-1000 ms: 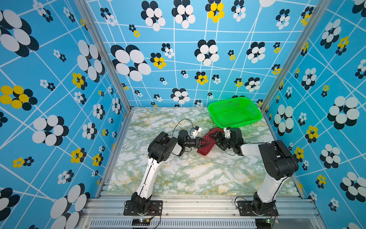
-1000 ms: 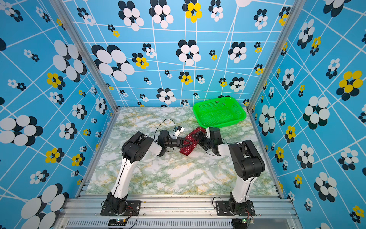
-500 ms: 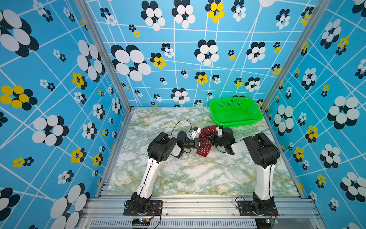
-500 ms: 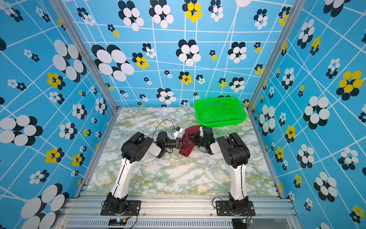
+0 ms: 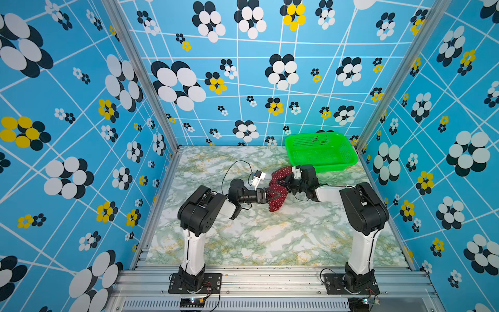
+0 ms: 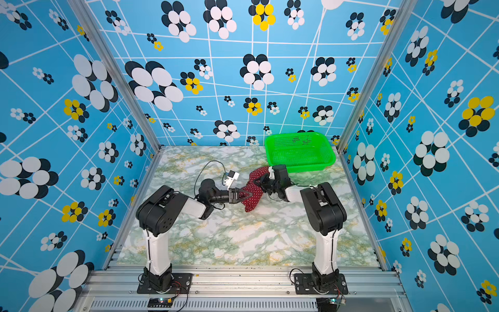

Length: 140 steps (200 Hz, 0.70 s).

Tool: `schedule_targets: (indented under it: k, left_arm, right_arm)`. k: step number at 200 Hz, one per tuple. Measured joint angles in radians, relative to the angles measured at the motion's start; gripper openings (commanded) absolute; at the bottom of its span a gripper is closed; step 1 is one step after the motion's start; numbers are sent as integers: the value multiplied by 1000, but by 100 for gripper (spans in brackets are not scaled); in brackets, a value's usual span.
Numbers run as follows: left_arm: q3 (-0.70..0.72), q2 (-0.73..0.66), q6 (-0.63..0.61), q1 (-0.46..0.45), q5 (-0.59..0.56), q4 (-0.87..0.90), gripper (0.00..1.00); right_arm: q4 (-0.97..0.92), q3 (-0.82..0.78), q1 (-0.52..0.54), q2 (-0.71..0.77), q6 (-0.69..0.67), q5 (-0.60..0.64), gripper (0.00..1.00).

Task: Roll up the skirts
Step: Pick up the skirt from the center of the board, then place the skirt in the basket.

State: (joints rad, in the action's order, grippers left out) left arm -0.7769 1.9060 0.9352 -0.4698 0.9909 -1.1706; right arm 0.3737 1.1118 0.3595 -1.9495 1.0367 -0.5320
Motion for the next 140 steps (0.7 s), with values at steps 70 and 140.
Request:
schedule_targets:
  k: [70, 140]
  left_arm:
    - [9, -541, -580, -58, -365, 766, 99]
    - [102, -690, -746, -70, -738, 966, 100]
  right_arm:
    - [-216, 364, -84, 37, -69, 9, 0]
    - [-281, 753, -225, -151, -25, 34, 0]
